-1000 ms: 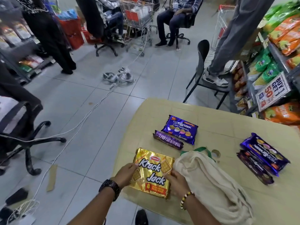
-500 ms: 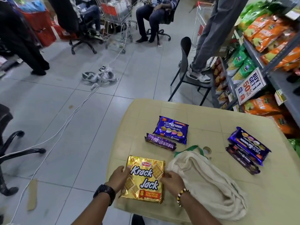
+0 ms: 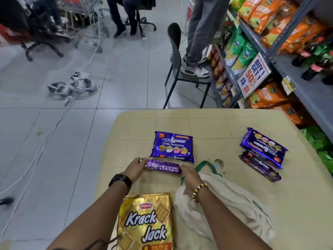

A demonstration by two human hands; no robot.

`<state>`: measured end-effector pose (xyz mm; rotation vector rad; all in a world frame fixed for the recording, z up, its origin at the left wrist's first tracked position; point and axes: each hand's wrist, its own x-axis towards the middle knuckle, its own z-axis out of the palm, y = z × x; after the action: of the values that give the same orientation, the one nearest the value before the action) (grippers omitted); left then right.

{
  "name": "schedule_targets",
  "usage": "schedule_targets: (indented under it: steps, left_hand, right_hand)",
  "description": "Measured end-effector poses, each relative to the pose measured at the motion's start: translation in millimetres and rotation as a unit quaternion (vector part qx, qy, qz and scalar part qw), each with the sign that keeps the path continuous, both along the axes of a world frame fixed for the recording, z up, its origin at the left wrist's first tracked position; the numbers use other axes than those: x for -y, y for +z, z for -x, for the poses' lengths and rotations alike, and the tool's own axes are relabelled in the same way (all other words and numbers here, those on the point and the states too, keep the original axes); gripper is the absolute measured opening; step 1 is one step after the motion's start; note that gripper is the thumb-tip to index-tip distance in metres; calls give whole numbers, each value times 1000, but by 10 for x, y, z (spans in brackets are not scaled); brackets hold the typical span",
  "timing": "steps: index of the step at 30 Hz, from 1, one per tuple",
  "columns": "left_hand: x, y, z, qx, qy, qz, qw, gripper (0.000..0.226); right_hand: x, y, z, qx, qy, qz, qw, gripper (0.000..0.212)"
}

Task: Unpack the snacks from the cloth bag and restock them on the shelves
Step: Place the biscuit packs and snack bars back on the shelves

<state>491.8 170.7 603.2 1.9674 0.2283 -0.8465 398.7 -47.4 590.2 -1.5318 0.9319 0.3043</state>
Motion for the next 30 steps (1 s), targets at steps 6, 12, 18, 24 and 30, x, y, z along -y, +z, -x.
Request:
schedule_targets:
  steps: [6, 12, 18, 24, 30]
  left_hand:
    - [72, -98, 16, 3, 2, 32, 999, 42]
    - [320, 223, 173, -4, 44, 72, 996, 31]
    - [1321, 648, 327, 53, -22, 90, 994, 31]
    - [2644, 640, 496, 139, -24, 41, 989, 27]
    - [3776, 372, 577, 120, -42, 35, 991, 22]
  right_hand:
    - [-41, -86, 1, 0, 39, 13, 999, 44]
    - [307, 182, 183, 44, -38, -43, 997, 34]
    - [1279, 496, 547, 103, -120, 63, 986, 17]
    - [2437, 598, 932, 96, -195, 90, 972, 16]
    - [3359, 433, 1225, 92, -258, 115, 955, 20]
